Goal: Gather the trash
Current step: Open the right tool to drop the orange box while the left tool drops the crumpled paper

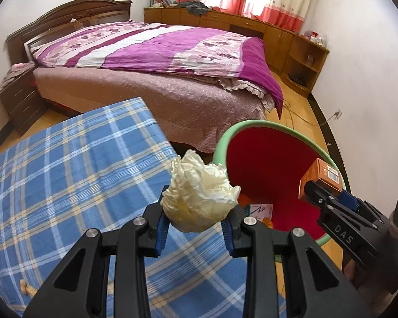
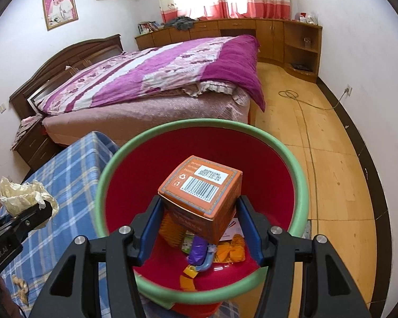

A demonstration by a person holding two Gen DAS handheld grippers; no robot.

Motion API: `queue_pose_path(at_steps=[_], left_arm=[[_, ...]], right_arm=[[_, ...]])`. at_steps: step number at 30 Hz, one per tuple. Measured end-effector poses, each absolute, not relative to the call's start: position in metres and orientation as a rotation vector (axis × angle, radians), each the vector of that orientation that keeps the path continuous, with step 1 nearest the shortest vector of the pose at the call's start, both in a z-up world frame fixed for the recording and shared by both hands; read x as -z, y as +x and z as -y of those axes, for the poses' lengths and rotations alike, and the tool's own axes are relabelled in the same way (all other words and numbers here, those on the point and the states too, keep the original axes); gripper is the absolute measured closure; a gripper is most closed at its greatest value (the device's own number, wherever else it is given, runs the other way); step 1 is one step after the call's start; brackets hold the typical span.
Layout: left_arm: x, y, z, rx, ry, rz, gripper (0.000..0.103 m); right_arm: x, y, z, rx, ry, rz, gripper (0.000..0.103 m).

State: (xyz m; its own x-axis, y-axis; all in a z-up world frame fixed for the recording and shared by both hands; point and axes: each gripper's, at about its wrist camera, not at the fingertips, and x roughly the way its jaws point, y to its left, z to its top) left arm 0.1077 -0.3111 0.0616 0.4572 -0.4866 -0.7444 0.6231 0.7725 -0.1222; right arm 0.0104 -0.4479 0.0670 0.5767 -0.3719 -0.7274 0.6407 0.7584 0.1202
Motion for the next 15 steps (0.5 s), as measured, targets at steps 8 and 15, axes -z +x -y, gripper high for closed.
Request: queue_pose_path(at_steps=[8, 15], left_arm=[[-0.054, 0.113, 0.337, 0.719, 0.205, -0.865, 0.069], [-0.049, 0.115, 0.356, 0.739, 0.226, -0.872, 0.069]], right_arm=[[-0.056, 0.013, 0.466, 0.606, 0.417, -0.756, 0.044], [-0.057, 0.008, 0.47, 0.594, 0.429, -0.746, 0.034]])
